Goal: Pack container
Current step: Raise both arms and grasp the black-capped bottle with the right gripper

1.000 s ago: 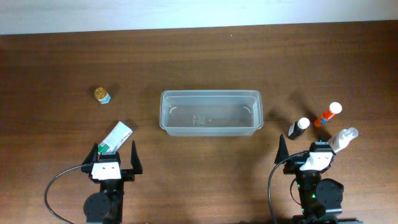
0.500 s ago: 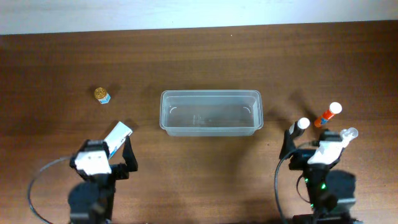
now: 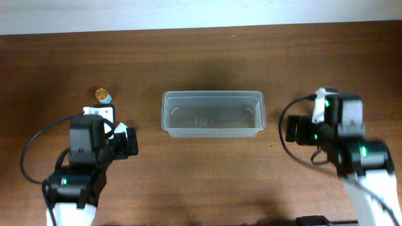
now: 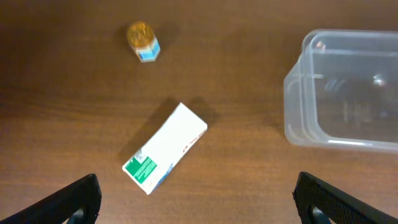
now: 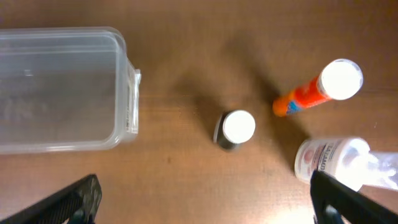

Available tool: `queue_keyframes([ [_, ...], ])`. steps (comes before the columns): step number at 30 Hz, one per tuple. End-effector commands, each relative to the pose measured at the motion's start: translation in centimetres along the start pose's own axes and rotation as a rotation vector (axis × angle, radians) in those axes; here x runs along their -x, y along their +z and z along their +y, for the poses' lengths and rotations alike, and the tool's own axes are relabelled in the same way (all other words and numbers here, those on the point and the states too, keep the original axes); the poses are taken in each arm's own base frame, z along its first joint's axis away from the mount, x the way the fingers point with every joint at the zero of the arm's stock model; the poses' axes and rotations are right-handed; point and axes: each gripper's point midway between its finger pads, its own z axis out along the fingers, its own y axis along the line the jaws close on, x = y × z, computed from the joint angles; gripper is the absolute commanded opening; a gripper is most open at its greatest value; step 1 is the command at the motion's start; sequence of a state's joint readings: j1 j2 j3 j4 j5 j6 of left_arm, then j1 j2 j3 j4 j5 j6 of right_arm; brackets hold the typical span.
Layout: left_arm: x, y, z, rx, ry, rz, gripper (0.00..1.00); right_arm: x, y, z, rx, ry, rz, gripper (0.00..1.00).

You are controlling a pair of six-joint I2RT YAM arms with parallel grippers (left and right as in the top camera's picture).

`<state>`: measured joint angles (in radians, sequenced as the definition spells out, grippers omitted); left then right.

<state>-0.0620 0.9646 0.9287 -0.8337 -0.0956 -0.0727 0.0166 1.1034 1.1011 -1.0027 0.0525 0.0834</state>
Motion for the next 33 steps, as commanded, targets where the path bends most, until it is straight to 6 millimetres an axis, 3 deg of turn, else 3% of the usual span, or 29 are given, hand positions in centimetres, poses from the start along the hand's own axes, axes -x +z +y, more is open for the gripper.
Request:
queue_keyframes([
  [1, 0.1, 0.8, -0.5, -0.030, -0.011, 0.042, 0.99, 0.2, 1.7, 0.1, -0.012, 0.004, 0.097, 0.98],
  [6, -0.5, 1.7, -0.7, -0.030, -0.008, 0.087, 0.99, -0.9, 4.9, -0.5, -0.044, 0.125, 0.212, 0.98],
  [11, -0.7, 2.1, -0.7, -0.029, -0.007, 0.103, 0.99, -1.7, 7.7, -2.3, -0.084, 0.222, 0.295, 0.98],
  [21, -0.7, 2.2, -0.7, -0.029, -0.007, 0.105, 0.99, -3.3, 11.1, -2.9, -0.089, 0.251, 0.403, 1.00],
  [23, -0.7, 2.2, -0.7, -0.029, -0.007, 0.105, 0.99, -3.1, 11.3, -2.9, -0.087, 0.251, 0.396, 0.90],
  [33, -0.7, 2.2, -0.7, -0.029, -0.007, 0.105, 0.99, -2.7, 11.4, -3.0, -0.086, 0.253, 0.382, 0.66],
])
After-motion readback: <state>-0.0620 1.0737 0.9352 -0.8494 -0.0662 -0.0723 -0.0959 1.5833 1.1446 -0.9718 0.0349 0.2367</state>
